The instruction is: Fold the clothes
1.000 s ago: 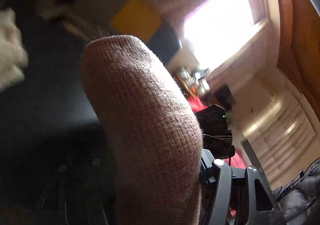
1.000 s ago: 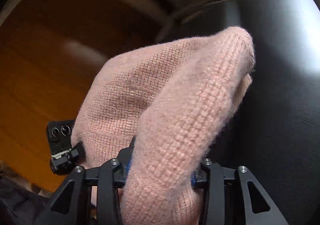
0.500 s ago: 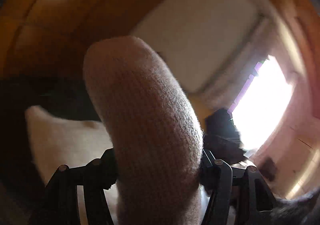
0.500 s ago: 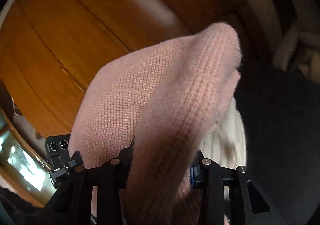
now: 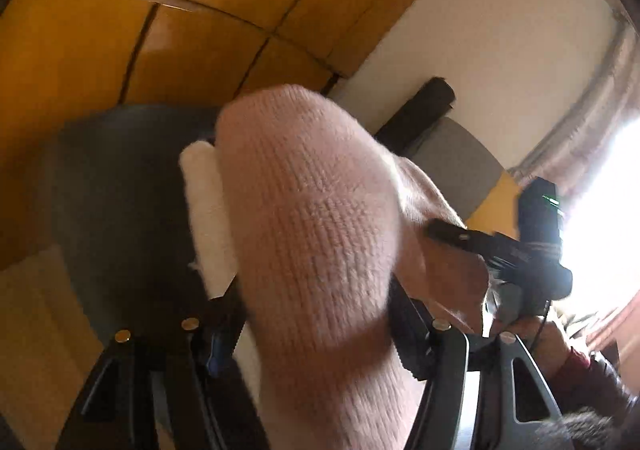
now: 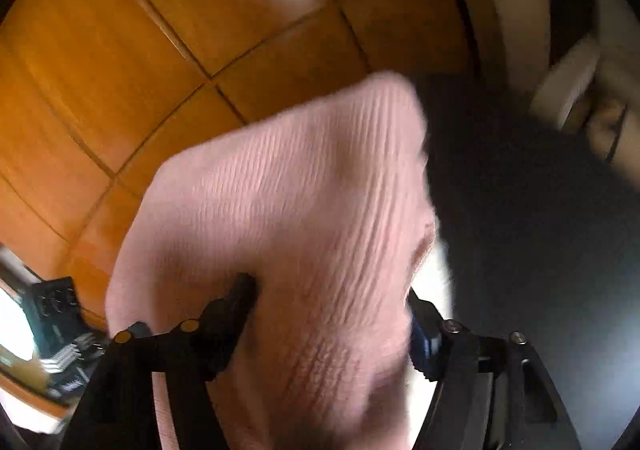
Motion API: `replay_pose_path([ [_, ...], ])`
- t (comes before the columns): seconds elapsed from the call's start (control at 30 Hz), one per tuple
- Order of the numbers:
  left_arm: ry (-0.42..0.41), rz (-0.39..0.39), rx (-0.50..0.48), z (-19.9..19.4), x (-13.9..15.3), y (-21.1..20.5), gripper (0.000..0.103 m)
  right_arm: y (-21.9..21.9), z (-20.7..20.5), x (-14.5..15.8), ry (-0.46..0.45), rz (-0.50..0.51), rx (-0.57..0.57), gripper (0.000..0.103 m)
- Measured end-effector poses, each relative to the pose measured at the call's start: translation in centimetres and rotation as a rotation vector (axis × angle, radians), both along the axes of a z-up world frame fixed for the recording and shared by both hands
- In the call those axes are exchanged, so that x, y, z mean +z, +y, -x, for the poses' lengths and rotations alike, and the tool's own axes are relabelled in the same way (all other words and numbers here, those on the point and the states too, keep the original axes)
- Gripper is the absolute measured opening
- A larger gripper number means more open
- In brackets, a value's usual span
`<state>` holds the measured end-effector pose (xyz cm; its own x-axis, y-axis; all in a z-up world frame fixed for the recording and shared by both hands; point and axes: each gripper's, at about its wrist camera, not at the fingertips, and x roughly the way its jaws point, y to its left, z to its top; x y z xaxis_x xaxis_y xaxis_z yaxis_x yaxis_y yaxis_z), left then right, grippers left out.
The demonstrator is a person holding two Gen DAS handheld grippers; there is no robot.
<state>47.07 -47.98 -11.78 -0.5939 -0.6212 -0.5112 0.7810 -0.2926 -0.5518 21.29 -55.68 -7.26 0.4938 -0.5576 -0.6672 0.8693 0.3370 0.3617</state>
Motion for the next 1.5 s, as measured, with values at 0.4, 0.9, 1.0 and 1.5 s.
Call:
replay_pose_path([
  [0.4,-0.29,0.217,-0.072,4.2,7.6,-4.7,0.08,7.7,-4.8,2.8,0.313,0.234,0.269,0.088],
  [0.9,-0.316,0.124,0.03,4.4,2.3,-3.4,0.08,5.9,-5.9,-4.3,0.418,0.122,0.176,0.103],
  [1.0,-0.276,0.099,0.049,3.8,3.6,-3.9,0.079,6.7,-6.2,-4.1,0.441,0.122,0.131,0.103],
  [1.5,-0.516,0.141,0.278,2.3,10.9,8.4,0.08,15.0,-7.6,1.6,0.469,0.043,-0.104,0.103],
])
